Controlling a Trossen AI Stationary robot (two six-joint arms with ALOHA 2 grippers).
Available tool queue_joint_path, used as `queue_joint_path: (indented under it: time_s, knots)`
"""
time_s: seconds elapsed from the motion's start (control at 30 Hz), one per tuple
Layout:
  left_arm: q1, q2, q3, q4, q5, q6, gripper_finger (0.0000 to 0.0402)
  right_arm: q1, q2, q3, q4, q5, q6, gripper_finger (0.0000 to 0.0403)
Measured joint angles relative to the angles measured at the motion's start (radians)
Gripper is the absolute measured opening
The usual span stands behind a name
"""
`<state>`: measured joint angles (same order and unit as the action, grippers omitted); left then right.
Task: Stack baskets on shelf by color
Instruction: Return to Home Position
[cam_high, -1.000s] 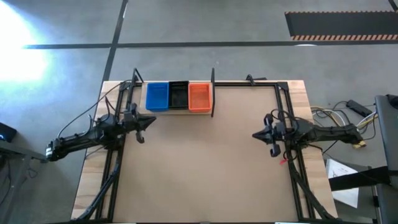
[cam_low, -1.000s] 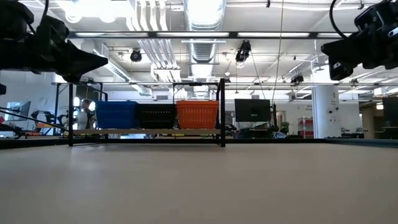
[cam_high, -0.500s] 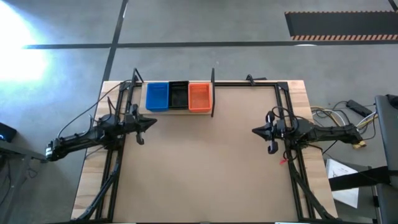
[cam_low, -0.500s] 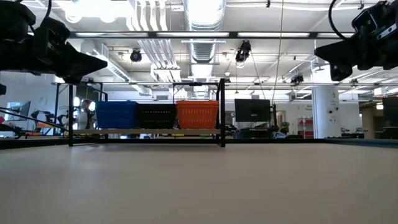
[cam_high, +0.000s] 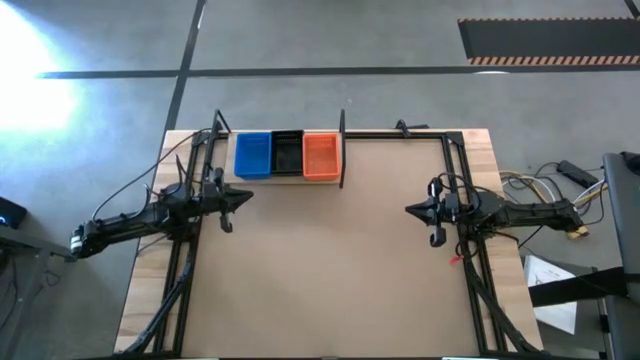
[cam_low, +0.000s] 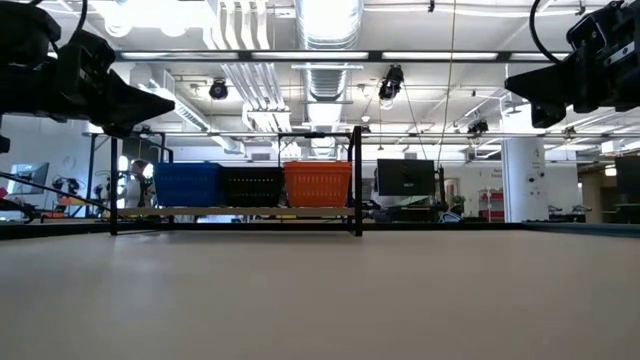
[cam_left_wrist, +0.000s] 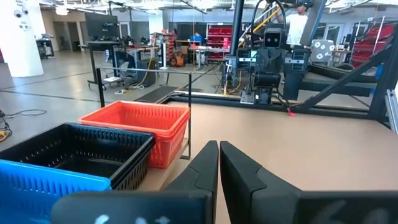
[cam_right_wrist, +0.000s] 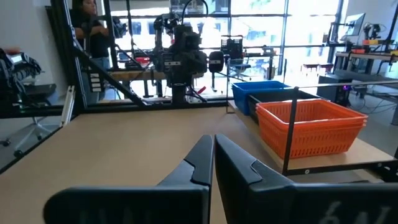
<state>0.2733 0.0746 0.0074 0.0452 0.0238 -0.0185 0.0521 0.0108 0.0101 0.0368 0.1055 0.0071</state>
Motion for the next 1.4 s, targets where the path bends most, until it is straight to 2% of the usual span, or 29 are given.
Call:
queue_joint_path:
  time_s: [0.33, 1.0, 1.4]
  knots:
    - [-0.141, -0.033, -0.003, -0.002, -0.022, 0.0, 0.0, 0.002, -0.001, 0.0, 0.0, 0.0, 0.0, 0.0009]
    - [-0.199, -0.054, -0.003, 0.026, -0.023, 0.0, 0.0, 0.0, -0.011, 0.0, -0.001, 0.0, 0.0, 0.0009]
    - [-0.202, -0.024, -0.003, 0.026, -0.023, 0.0, 0.0, 0.002, -0.007, 0.0, -0.001, 0.0, 0.0, 0.0009]
